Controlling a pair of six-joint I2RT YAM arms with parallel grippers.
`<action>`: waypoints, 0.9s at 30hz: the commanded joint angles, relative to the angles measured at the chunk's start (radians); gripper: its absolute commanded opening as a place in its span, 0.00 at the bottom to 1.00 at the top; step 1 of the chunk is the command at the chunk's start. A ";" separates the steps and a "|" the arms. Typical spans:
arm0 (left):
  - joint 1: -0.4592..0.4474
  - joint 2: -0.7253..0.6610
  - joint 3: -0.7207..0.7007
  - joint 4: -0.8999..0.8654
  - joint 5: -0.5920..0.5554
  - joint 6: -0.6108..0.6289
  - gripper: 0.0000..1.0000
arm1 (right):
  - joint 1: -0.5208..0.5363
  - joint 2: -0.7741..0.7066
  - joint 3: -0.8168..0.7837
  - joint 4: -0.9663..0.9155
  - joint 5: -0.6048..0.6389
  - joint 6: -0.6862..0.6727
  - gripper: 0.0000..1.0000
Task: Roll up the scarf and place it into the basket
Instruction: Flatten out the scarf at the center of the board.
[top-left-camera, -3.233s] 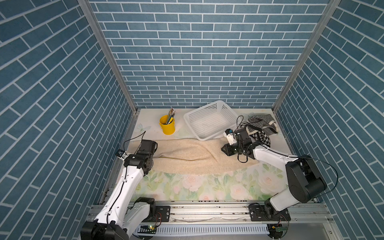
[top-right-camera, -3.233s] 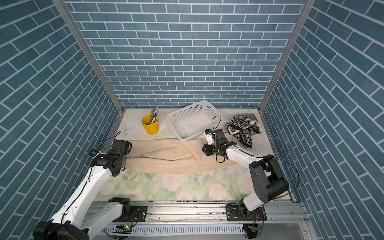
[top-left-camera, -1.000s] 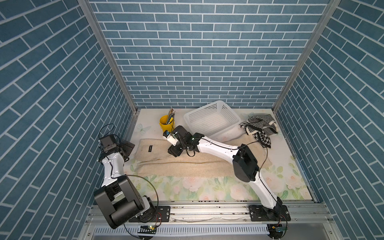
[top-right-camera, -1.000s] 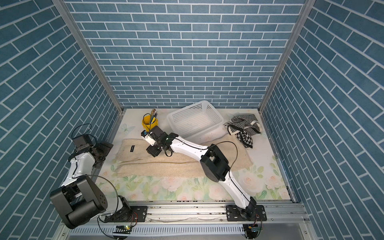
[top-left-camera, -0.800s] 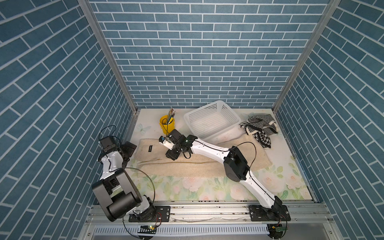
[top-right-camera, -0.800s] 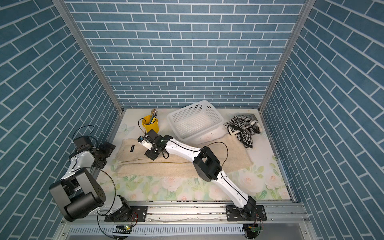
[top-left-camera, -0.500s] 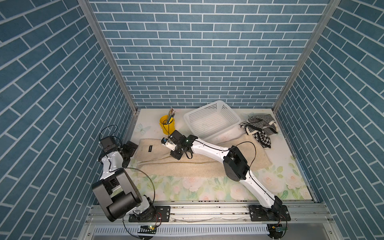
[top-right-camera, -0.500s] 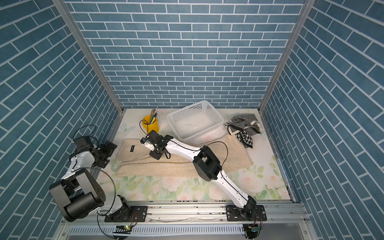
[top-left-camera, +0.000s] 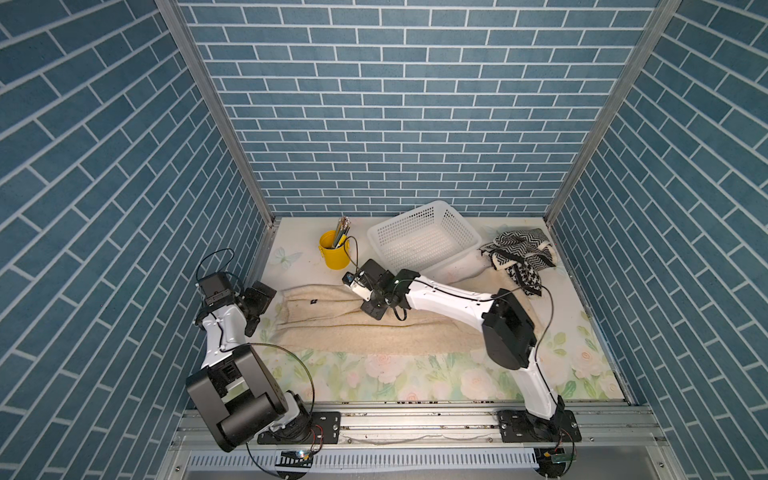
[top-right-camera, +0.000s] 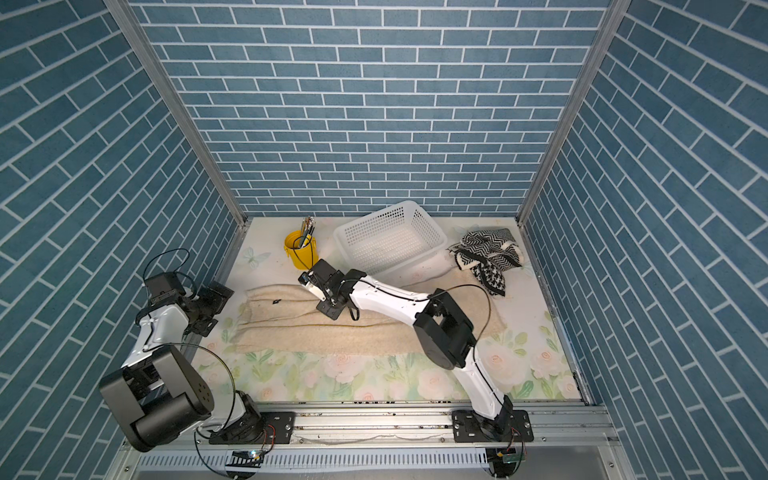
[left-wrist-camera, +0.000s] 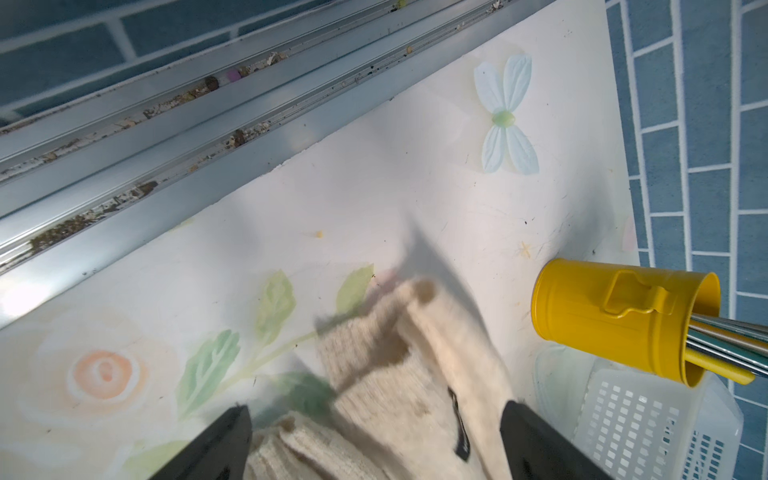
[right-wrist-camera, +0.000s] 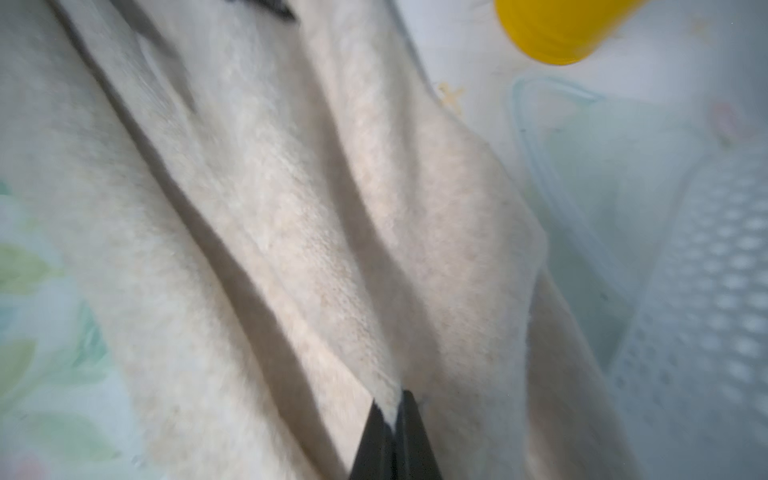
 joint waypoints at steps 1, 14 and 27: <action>0.002 -0.015 0.023 -0.022 -0.005 -0.001 1.00 | -0.063 -0.087 -0.138 -0.054 0.108 0.151 0.00; -0.044 -0.010 0.004 0.001 -0.007 -0.013 1.00 | -0.144 -0.298 -0.412 0.007 0.318 0.226 0.52; -0.095 -0.016 -0.029 0.033 0.002 -0.025 1.00 | 0.109 -0.116 -0.191 0.007 0.035 -0.023 0.59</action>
